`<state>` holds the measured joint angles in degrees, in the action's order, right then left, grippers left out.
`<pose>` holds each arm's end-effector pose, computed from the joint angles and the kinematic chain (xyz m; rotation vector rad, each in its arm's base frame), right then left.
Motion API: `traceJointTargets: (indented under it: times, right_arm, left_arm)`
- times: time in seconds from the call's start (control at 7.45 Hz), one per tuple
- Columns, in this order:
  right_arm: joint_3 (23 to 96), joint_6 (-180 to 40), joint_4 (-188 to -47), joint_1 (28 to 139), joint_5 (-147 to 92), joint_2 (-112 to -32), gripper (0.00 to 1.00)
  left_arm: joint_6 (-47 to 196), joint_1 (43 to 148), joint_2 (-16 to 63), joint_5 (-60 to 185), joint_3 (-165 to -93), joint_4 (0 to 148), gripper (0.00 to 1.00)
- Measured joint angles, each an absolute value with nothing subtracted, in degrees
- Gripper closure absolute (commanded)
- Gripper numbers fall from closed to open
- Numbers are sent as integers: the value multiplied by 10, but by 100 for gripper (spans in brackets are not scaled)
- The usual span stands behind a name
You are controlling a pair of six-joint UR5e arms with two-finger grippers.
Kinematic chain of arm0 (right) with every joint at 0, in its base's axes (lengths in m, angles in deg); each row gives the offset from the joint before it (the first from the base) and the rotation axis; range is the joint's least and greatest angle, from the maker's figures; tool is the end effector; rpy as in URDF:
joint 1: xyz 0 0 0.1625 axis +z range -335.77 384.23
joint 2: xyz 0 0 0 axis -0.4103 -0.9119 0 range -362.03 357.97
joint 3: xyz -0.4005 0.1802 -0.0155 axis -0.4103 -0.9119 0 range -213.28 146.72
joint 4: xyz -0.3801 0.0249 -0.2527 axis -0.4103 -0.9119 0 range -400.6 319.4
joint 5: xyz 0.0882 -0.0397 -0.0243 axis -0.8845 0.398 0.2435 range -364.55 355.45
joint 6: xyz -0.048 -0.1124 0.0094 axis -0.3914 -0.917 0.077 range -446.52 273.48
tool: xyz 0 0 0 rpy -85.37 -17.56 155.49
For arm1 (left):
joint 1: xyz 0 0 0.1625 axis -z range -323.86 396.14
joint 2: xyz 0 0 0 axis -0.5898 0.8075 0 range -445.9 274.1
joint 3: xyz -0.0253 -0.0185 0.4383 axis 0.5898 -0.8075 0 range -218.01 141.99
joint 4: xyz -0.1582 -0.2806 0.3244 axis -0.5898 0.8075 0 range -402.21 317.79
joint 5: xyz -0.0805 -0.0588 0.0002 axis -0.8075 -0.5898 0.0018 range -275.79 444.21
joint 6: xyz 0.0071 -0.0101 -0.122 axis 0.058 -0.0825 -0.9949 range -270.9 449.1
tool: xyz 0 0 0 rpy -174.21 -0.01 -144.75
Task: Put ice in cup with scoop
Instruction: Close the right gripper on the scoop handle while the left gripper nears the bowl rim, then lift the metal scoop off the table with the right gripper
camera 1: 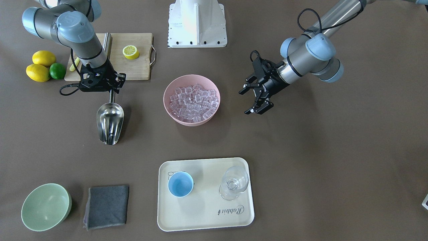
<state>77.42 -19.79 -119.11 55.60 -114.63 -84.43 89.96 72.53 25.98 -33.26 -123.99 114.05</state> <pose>-0.4592 -0.3868 0.4155 0.0167 -0.7644 0.0129 0.5168 -0.4761 0.3481 1.1855 1.0500 1.1074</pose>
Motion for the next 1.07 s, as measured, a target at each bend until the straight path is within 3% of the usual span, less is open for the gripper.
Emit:
traceJointTargets:
  times: [0.67,1.07]
  right_arm:
    - [906,-367,-1327,567,-1112,-863,100]
    - [926,-510,-1350,627,-1085,-857,100]
  left_arm:
    - [847,692,310,-326,-1164,1191,3]
    - [845,702,310,-353,-1160,1194,3]
